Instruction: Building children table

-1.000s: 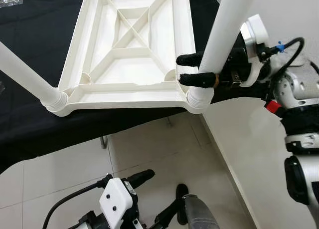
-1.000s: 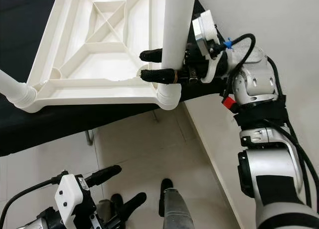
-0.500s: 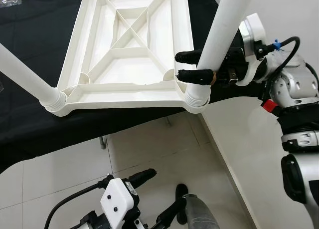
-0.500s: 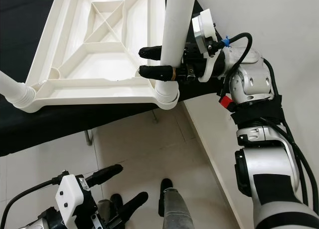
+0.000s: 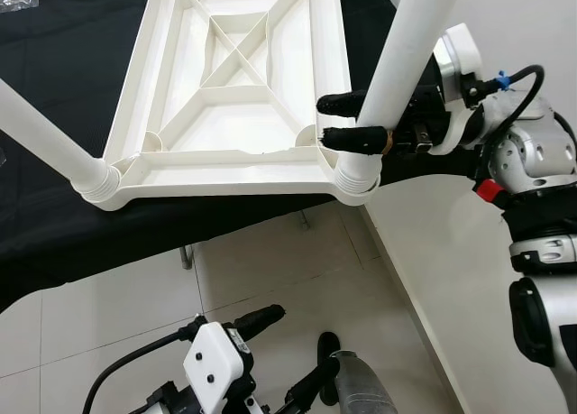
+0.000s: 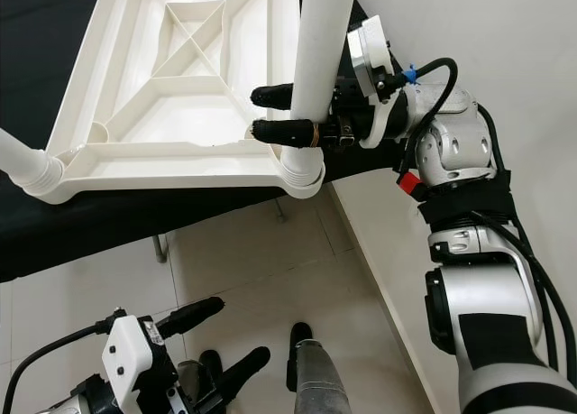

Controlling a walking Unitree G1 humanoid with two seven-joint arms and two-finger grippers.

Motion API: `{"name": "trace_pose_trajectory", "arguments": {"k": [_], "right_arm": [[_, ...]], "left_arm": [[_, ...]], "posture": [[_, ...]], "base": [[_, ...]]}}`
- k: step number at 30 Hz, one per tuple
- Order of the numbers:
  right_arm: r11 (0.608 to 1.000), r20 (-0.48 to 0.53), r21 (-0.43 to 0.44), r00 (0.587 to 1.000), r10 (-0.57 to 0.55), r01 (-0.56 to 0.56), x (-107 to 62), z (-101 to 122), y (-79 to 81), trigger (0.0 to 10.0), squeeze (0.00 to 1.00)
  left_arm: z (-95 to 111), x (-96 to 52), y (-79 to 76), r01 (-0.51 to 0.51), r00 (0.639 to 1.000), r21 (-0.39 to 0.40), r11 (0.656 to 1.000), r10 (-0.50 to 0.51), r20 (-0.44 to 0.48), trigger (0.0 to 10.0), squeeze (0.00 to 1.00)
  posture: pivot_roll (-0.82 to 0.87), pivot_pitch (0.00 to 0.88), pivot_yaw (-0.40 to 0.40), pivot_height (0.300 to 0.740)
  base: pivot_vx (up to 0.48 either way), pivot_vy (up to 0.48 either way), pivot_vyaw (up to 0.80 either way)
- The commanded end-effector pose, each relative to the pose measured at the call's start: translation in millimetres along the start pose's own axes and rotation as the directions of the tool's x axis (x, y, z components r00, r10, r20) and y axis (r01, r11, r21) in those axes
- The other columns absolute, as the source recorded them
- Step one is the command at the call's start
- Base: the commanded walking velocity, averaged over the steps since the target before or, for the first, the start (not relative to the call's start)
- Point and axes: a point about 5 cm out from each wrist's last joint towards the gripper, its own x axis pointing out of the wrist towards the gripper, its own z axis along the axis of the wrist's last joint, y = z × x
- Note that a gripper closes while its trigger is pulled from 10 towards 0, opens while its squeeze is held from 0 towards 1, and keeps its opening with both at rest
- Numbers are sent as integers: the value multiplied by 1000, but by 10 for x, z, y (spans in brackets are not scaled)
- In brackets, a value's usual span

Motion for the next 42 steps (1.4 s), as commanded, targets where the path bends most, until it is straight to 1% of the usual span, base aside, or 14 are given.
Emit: {"name": "trace_pose_trajectory", "arguments": {"k": [1, 7, 12, 20, 29, 33, 38, 42], "right_arm": [[998, -40, 37, 998, 42, -40, 18, -86, 35, 10000, 0], [998, -42, 39, 998, 47, -45, 14, -76, 37, 10000, 0], [996, -58, 44, 995, 83, -80, 15, -43, 53, 10000, 0], [995, -62, 42, 993, 96, -94, 4, -6, 63, 10000, 0], [995, -75, 39, 992, 99, -96, 44, -36, 78, 10000, 0], [997, -80, 23, 994, 69, -67, 91, -73, 73, 10000, 0], [999, -69, 5, 997, 46, -46, 117, -82, 80, 10000, 0], [1000, -82, -6, 996, 28, -28, 136, -106, 73, 10000, 0]], "left_arm": [[-62, -18, -25, 7, 1000, -15, 1000, -7, -24, 10000, 0], [-62, -17, -24, 7, 1000, -15, 1000, -7, -23, 10000, 0], [-65, -8, -15, 9, 1000, -15, 1000, -9, -21, 10000, 0], [-68, -3, -11, 7, 1000, -13, 1000, -7, -18, 10000, 0], [-67, -1, -12, 9, 1000, -12, 1000, -9, -17, 10000, 0], [-70, 0, -13, 10, 1000, -13, 1000, -10, -16, 10000, 0], [-72, 2, -16, 10, 1000, -13, 1000, -11, -16, 10000, 0], [-72, 4, -20, 11, 1000, -13, 1000, -12, -16, 10000, 0]], "posture": [[41, 436, 26, 740], [41, 436, 26, 740], [37, 432, 26, 740], [36, 429, 24, 740], [36, 429, 24, 740], [37, 425, 25, 740], [38, 424, 26, 740], [38, 421, 26, 740]], "base": [[0, 0, 0], [0, 0, 0], [0, 0, 0], [0, 0, 0], [0, 0, 0], [0, 0, 0], [0, 0, 0], [0, 0, 0]]}}
